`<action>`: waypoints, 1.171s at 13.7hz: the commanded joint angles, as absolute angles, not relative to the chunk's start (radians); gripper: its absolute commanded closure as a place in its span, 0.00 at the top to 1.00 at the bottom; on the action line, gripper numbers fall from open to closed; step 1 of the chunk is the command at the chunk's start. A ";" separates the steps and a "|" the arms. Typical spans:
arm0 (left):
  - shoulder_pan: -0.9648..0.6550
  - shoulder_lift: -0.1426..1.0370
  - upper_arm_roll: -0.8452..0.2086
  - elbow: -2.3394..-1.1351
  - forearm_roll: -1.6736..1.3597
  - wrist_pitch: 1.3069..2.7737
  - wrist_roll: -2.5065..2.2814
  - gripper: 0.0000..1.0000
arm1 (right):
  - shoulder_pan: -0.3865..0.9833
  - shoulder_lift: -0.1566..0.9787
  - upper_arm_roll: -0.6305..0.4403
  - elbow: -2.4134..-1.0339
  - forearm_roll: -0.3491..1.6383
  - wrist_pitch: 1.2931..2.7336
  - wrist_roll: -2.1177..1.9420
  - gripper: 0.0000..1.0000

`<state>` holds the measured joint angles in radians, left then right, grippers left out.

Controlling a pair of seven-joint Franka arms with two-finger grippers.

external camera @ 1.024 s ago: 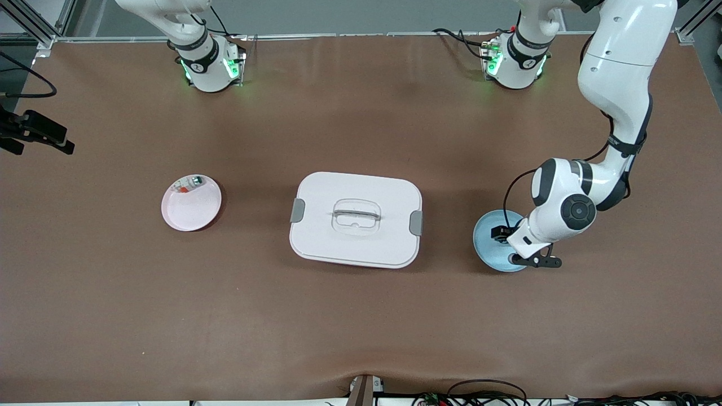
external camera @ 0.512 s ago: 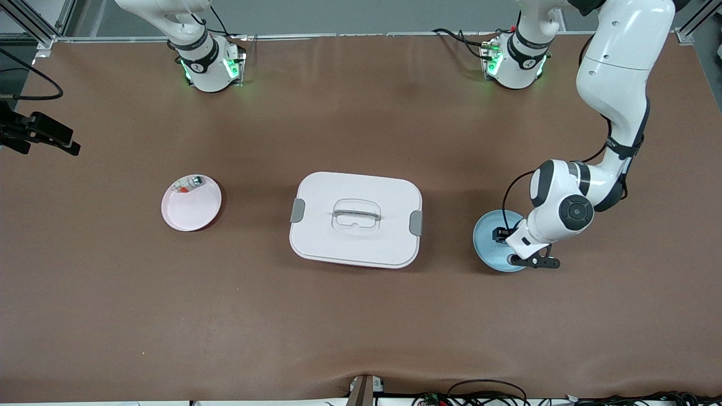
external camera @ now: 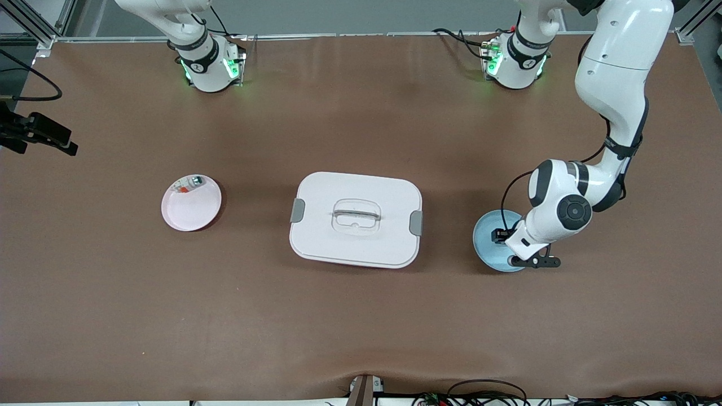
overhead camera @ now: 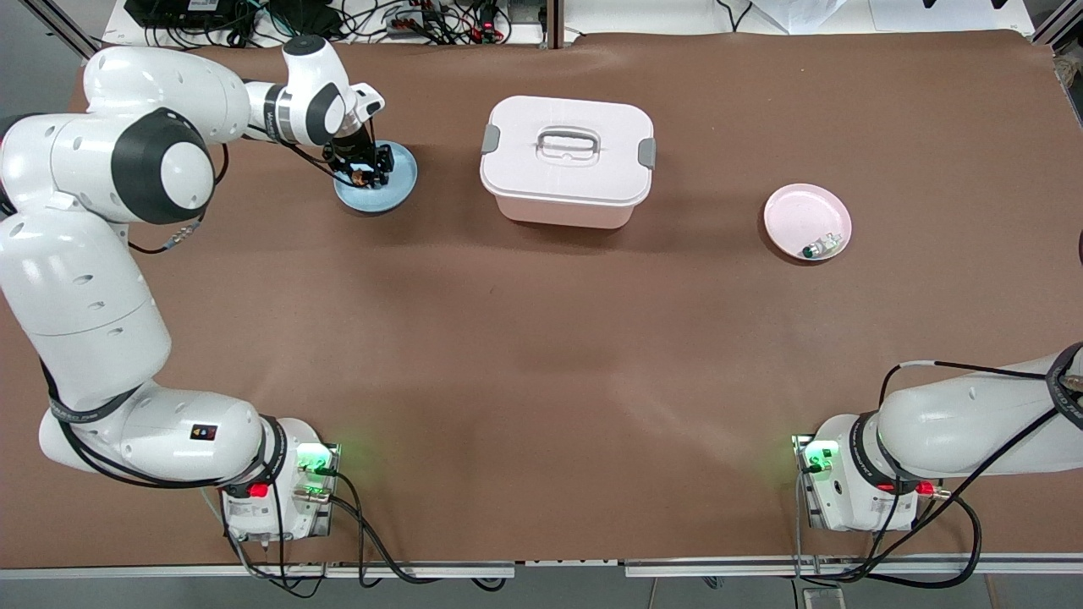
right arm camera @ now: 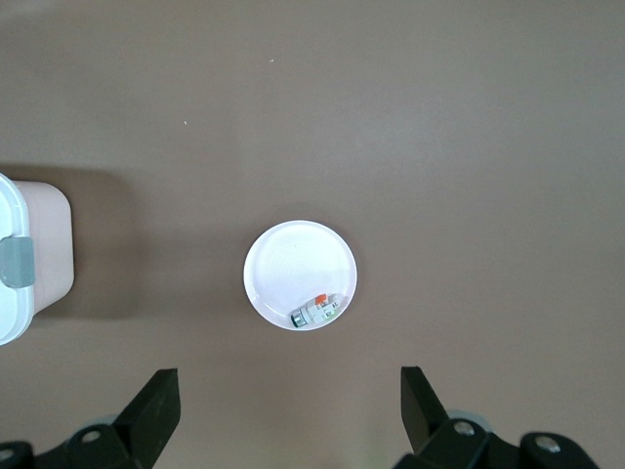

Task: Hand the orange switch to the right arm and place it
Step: 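Lift the switch with the left gripper and carry it toward the box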

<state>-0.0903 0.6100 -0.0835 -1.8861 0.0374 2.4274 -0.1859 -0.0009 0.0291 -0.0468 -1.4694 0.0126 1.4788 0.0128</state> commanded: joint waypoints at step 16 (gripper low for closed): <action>-0.083 0.121 -0.337 -1.773 -0.303 2.010 -0.972 0.28 | -0.003 0.009 -0.052 -1.486 0.012 1.499 -0.063 1.00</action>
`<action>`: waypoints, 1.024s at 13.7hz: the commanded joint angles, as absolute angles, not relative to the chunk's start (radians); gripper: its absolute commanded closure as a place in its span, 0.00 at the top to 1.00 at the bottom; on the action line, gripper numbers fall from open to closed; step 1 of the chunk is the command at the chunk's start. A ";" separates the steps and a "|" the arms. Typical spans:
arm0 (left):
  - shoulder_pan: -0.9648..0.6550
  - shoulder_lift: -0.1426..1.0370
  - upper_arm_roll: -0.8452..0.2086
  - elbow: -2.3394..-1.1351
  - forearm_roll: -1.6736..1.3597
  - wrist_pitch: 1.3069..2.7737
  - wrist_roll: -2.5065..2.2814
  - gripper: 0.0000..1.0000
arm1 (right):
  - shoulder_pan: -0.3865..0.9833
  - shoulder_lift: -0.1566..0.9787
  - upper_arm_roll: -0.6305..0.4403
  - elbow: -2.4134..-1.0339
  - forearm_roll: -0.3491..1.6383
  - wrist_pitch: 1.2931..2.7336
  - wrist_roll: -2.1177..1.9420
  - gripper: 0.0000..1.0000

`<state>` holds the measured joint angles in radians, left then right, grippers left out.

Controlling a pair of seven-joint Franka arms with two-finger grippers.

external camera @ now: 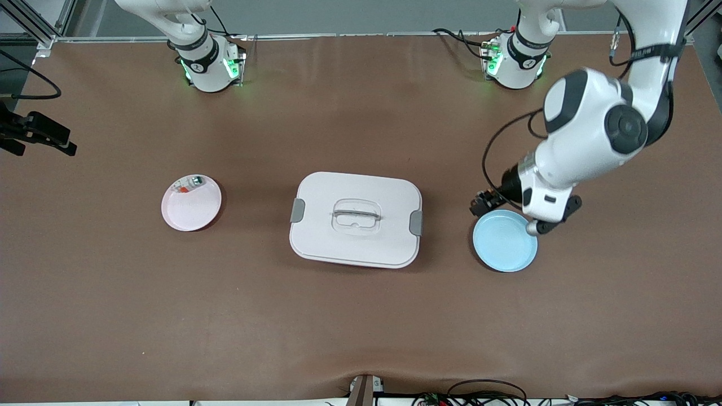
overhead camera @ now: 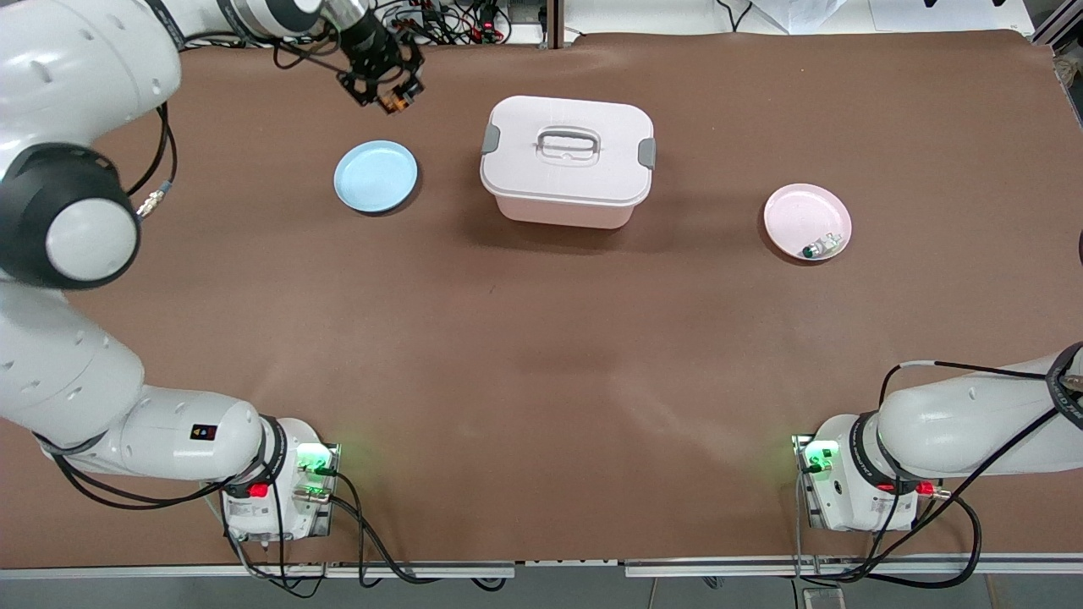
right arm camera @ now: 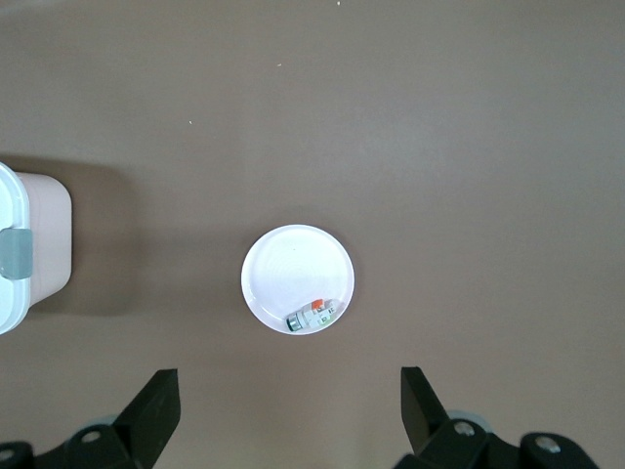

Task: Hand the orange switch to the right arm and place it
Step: 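Lift the switch with the left gripper and carry it toward the box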

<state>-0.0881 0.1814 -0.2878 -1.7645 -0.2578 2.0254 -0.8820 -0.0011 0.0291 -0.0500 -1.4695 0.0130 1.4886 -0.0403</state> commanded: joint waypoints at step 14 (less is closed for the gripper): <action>-0.162 0.161 -0.563 -1.634 -0.629 2.275 -1.646 0.28 | -0.035 0.097 -0.055 -1.480 -0.006 1.473 -0.069 1.00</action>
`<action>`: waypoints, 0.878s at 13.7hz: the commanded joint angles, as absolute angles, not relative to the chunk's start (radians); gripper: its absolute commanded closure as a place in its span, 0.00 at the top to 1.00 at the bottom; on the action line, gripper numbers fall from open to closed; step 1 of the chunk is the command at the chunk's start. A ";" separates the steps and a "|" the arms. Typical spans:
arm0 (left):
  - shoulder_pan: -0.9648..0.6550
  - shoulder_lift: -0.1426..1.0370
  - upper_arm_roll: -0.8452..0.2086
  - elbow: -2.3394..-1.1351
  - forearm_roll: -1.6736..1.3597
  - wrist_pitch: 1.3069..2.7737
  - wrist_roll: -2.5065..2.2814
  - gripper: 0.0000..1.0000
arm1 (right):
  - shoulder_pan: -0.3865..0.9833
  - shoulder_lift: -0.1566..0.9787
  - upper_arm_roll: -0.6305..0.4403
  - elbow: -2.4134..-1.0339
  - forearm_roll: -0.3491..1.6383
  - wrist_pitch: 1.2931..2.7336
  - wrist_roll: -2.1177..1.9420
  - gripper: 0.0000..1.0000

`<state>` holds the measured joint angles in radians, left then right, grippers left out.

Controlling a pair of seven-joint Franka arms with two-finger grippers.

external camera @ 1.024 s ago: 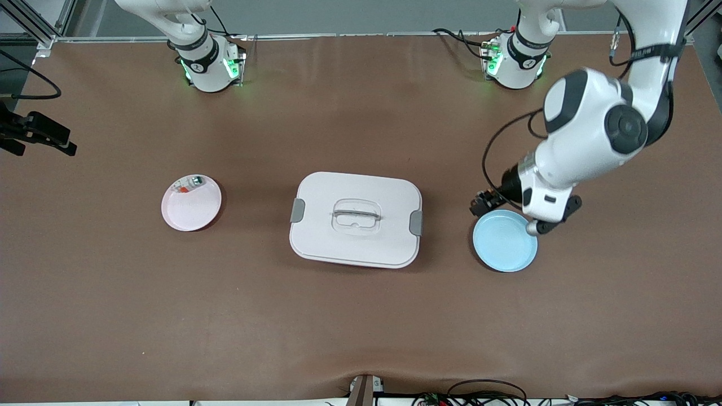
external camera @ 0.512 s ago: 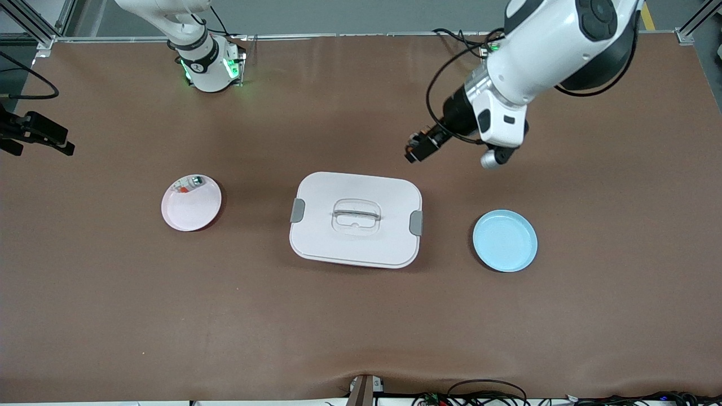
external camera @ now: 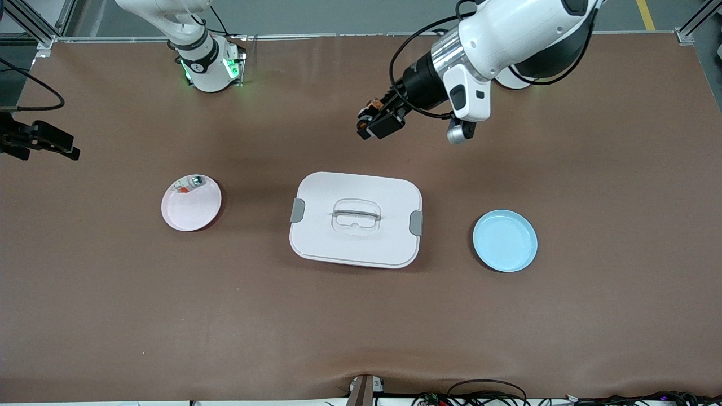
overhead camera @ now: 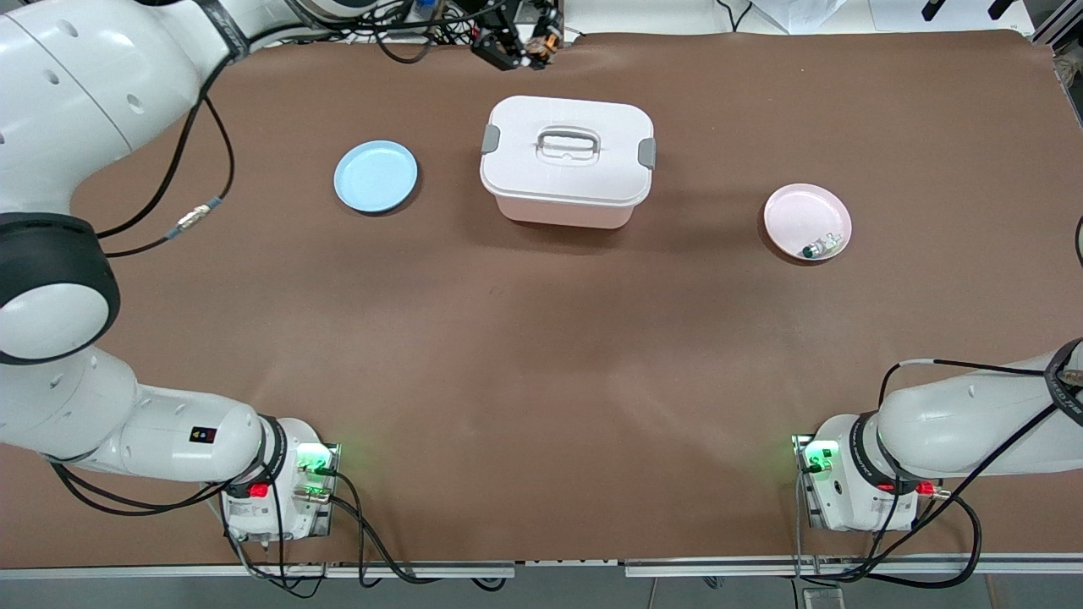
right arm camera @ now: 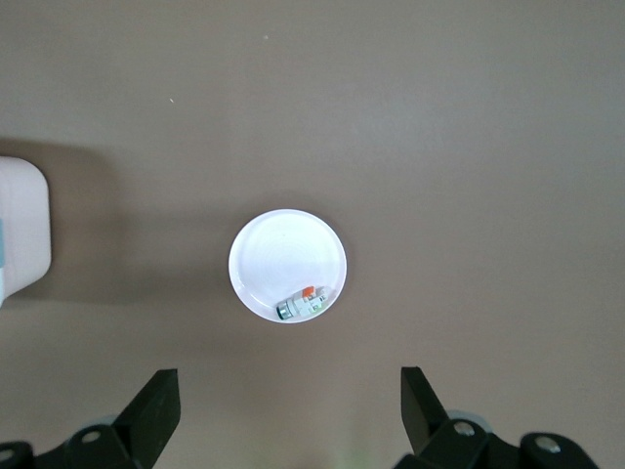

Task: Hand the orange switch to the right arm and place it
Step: 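Lift the switch with the left gripper and carry it toward the box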

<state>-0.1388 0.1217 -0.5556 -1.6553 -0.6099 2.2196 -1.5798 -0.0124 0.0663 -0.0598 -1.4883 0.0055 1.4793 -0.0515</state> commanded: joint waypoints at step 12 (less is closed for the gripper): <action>-0.258 0.351 -0.560 -1.555 -0.607 2.318 -1.729 0.28 | 0.029 -0.058 -0.038 -1.790 0.622 1.693 -0.031 1.00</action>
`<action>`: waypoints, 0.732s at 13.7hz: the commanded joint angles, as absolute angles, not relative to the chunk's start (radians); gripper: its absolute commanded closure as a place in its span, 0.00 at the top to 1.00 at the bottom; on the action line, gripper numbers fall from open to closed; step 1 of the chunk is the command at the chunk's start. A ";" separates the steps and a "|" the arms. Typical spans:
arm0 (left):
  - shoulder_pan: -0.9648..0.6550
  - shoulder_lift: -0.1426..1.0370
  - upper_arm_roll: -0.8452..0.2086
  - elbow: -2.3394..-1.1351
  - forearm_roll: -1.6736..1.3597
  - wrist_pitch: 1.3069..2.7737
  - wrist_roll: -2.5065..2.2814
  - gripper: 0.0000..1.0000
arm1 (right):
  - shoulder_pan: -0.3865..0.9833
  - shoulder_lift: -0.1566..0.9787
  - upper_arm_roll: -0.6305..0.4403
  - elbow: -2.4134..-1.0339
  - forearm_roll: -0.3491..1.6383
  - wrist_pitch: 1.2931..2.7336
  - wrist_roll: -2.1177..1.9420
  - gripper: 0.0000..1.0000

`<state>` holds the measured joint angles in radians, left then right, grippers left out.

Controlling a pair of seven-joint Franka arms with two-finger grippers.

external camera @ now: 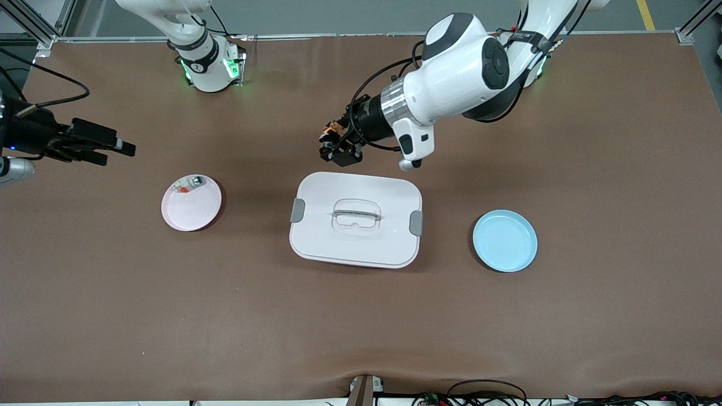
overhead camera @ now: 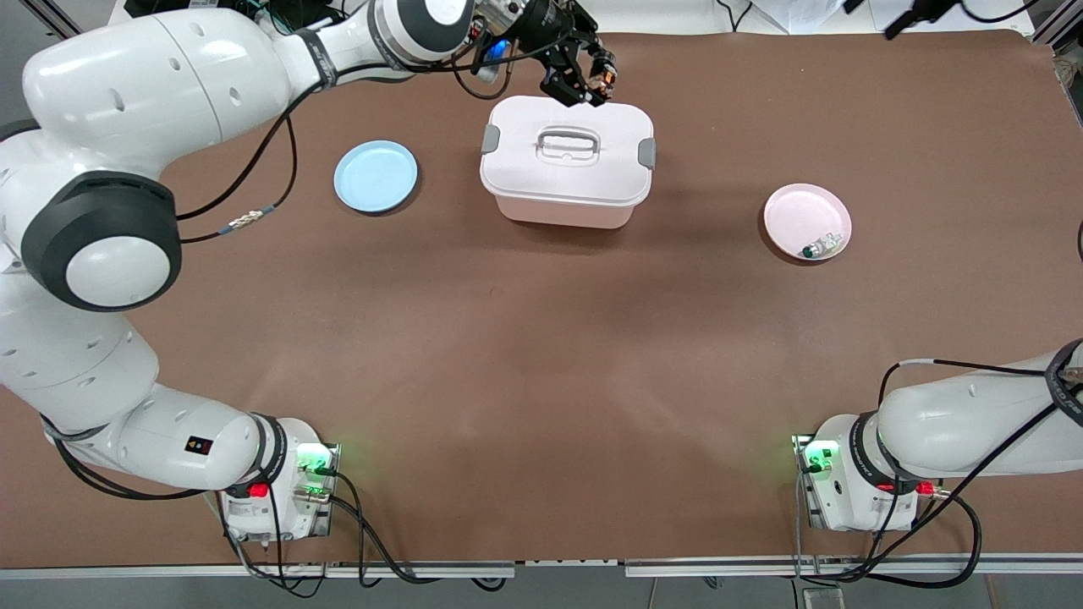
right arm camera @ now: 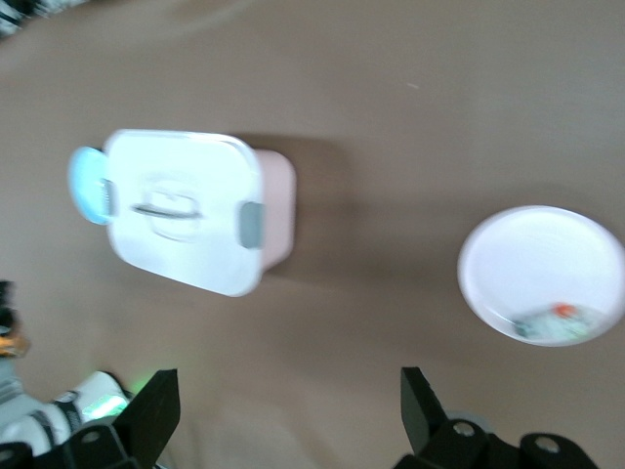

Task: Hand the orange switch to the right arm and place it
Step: 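Reach the right gripper to the switch held by the left gripper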

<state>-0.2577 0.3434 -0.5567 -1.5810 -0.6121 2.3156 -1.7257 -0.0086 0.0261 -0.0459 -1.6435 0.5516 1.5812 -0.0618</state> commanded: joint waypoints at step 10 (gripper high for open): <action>-0.261 0.345 -0.558 -1.554 -0.607 2.367 -1.741 0.28 | 0.332 -0.118 -0.038 -1.899 0.759 2.057 0.234 1.00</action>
<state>-0.2570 0.3445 -0.5557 -1.5665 -0.6120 2.3540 -1.7266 0.2704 -0.0901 -0.0278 -1.8707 0.7346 2.0001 0.1673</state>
